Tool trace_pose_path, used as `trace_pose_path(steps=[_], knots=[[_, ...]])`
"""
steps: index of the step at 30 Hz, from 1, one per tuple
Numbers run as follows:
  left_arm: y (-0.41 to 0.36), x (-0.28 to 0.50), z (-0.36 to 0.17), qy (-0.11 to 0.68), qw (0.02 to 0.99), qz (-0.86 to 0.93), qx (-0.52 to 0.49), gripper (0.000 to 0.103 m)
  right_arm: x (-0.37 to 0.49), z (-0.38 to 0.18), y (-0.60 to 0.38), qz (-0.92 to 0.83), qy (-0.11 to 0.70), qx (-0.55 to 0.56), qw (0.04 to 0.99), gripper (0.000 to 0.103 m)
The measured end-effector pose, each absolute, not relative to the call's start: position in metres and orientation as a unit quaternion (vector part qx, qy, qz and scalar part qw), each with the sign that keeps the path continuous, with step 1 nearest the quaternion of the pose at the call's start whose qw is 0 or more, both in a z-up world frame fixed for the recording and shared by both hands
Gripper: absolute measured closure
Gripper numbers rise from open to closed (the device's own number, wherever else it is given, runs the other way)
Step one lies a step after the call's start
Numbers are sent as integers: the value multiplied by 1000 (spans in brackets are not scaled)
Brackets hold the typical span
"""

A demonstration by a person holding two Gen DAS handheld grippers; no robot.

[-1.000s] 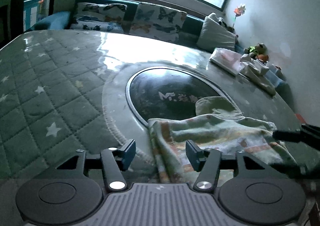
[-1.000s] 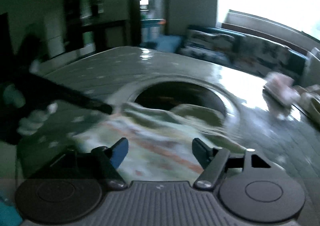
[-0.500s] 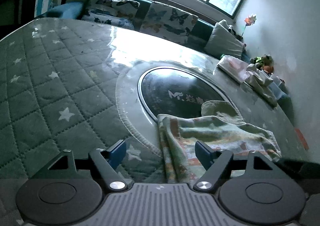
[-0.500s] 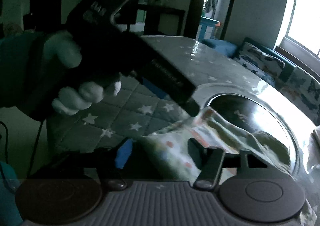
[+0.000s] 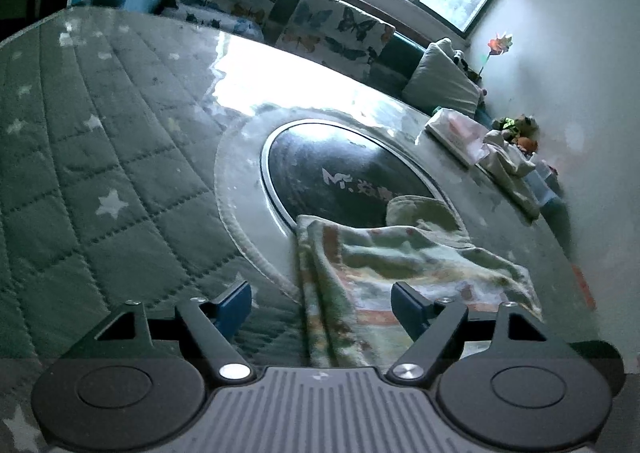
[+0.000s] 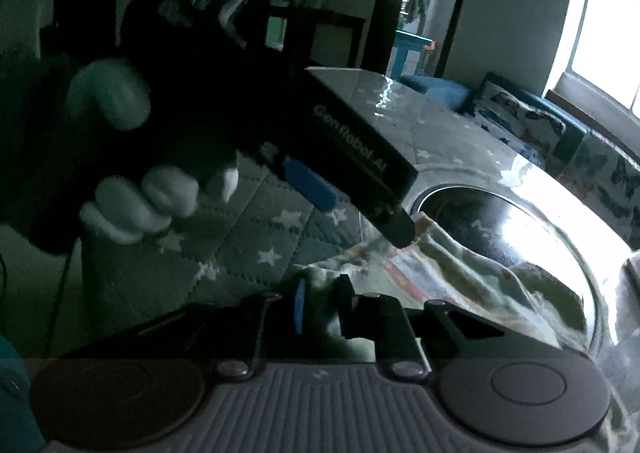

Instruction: Fold clothes

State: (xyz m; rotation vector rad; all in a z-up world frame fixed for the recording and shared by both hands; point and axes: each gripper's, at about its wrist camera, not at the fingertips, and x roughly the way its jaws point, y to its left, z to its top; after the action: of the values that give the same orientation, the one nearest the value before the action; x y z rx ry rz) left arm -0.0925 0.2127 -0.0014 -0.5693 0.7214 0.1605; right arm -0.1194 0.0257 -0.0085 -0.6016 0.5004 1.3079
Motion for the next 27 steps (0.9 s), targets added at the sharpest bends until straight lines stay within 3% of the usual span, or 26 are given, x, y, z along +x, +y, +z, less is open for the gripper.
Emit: trace_pose_path(steps=[11, 14, 18, 20, 23, 27], knots=[[215, -78, -8, 364, 858, 54, -358, 26, -87, 23, 1, 588, 263, -164, 747, 91], [216, -72, -11, 369, 845, 42, -384, 36, -84, 25, -3, 586, 262, -153, 752, 91], [216, -62, -20, 378, 830, 31, -410, 65, -84, 24, -3, 586, 262, -148, 752, 91], [216, -58, -23, 380, 827, 30, -413, 74, -84, 22, -3, 587, 264, -148, 751, 91], [214, -55, -24, 383, 828, 31, -409, 78, -84, 20, -5, 588, 268, -146, 750, 90], [216, -55, -26, 382, 828, 29, -410, 80, -80, 21, -18, 585, 272, -131, 752, 81]])
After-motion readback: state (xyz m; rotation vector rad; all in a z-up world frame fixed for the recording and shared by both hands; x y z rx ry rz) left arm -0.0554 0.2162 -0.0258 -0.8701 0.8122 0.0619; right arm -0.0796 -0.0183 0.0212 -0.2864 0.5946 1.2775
